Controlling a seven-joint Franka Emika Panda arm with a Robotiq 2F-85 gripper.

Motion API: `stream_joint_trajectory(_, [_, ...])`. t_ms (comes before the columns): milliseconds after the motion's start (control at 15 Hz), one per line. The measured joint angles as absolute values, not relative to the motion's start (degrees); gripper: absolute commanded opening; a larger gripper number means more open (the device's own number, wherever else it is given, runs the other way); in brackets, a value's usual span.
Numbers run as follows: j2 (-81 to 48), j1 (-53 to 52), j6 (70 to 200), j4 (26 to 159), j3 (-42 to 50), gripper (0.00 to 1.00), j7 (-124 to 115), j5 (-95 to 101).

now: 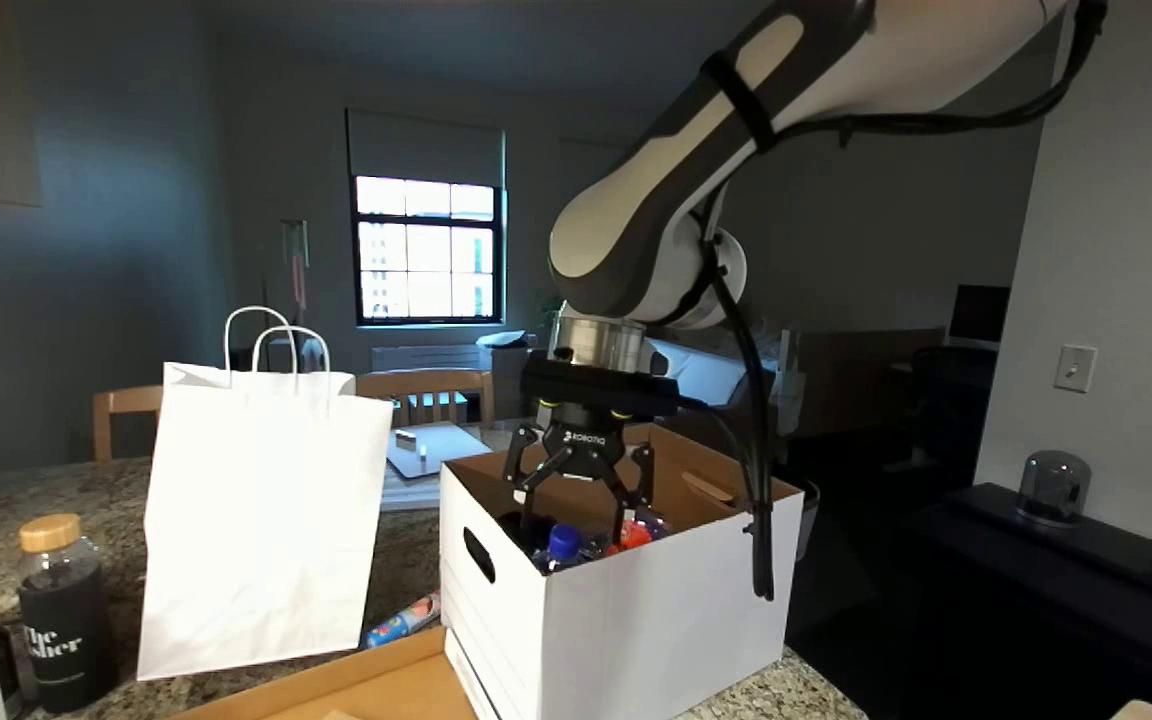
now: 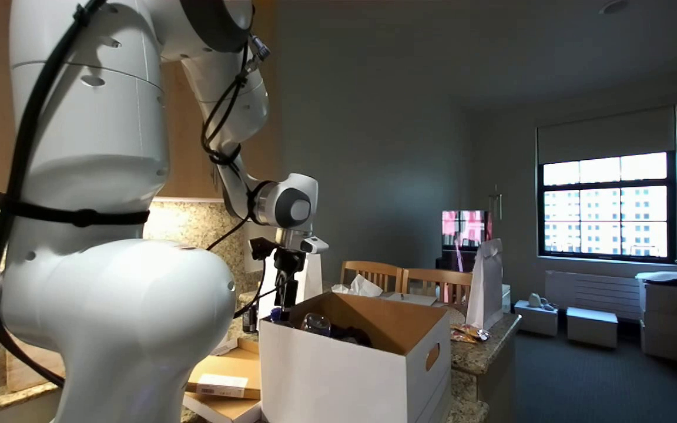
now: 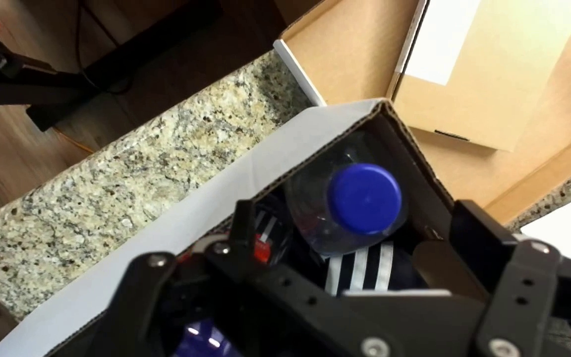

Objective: Remove smaller box and three bottles from the bigger box and you put them on the table

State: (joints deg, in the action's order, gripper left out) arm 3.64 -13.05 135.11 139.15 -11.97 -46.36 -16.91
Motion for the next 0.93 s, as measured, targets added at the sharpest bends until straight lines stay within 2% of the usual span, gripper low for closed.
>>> stream_joint_trajectory(333, [5.34, -13.10, 135.22, 141.58, -12.53, 0.99, -46.36, -20.98])
stream_joint_trajectory(400, [5.87, -13.13, 135.22, 142.08, -12.66, 0.75, -46.36, -21.56])
stream_joint_trajectory(533, [6.72, -13.16, 135.22, 142.77, -12.91, 0.71, -46.36, -22.20])
stream_joint_trajectory(933, [7.81, -13.17, 135.31, 143.26, -13.11, 0.30, -46.36, -22.26])
